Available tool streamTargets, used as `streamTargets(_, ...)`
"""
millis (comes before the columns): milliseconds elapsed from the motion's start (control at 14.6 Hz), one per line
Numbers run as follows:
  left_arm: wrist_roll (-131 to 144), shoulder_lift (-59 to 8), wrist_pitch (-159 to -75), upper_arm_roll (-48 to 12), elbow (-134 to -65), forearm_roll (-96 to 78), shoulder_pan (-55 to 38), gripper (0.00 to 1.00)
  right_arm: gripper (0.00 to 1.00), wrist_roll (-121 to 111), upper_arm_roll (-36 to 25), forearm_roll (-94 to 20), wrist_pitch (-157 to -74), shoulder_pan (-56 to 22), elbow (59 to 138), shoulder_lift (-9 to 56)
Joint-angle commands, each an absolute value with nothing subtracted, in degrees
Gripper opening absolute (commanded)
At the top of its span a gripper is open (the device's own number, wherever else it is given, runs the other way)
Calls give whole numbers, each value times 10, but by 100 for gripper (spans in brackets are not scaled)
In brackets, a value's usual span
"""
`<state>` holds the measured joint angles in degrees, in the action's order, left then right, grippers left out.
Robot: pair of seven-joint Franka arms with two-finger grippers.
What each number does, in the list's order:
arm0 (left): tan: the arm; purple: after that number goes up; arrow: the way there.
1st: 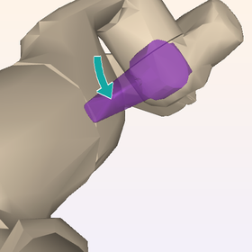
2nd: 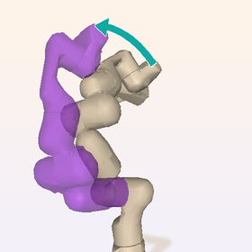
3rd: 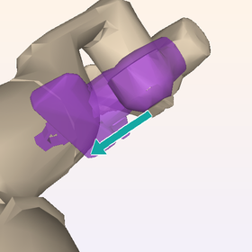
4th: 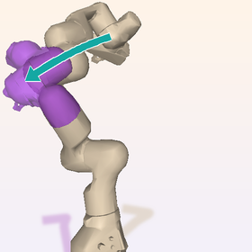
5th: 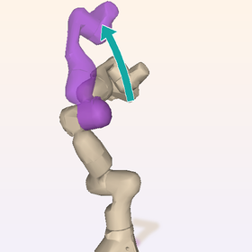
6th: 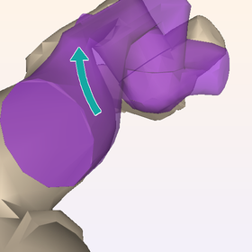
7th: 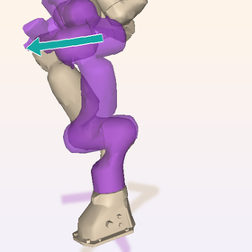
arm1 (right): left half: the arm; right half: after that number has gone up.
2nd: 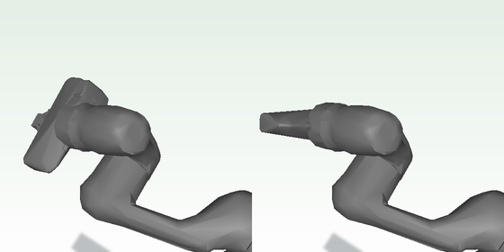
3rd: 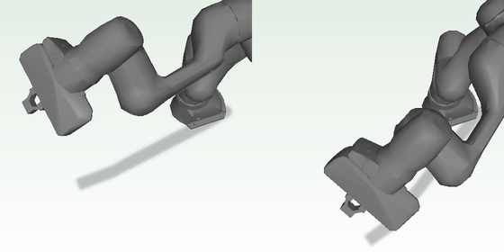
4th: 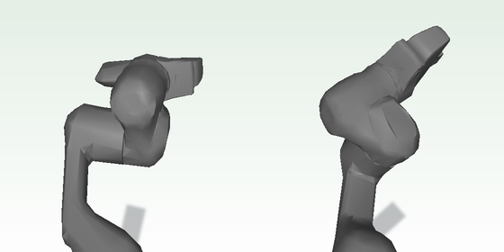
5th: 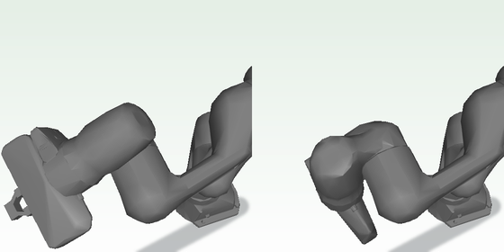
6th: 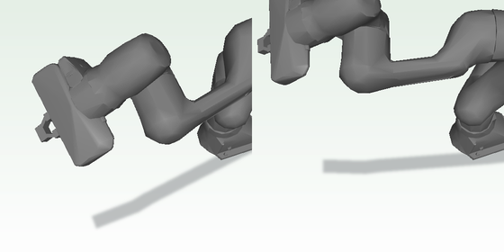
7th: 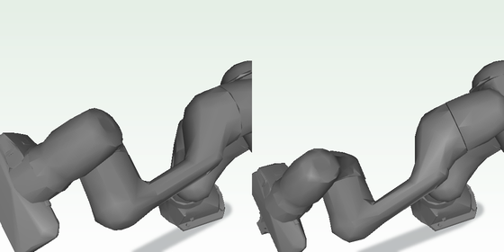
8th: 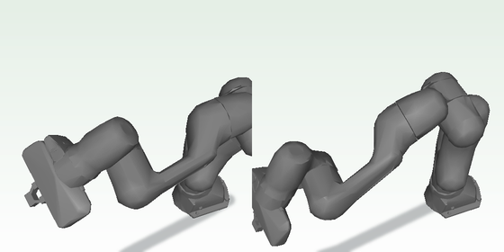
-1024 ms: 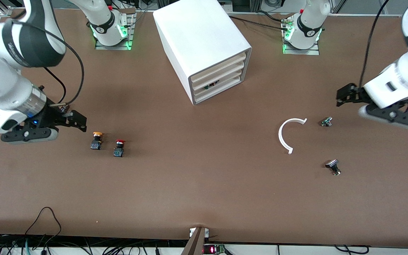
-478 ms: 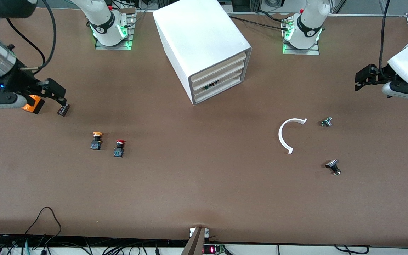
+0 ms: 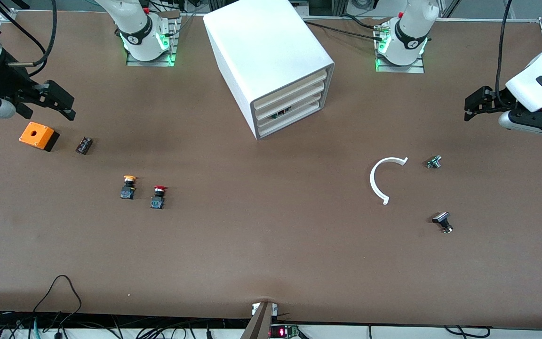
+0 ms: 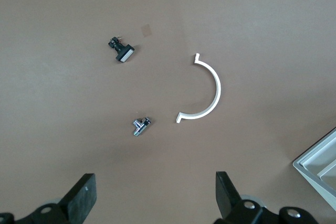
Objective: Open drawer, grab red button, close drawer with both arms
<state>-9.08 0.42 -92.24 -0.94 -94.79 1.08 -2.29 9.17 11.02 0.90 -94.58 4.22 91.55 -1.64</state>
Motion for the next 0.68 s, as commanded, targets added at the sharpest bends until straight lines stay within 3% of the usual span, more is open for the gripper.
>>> streamTargets(0,-82,-1,-915,-4,-935,13,-29,100,100,98,106,11,-954,51,964,-54)
streamTargets(615,-83,-2,-910,-4,-932,13,-29,100,100,86,103,12,-944,50,975,-62)
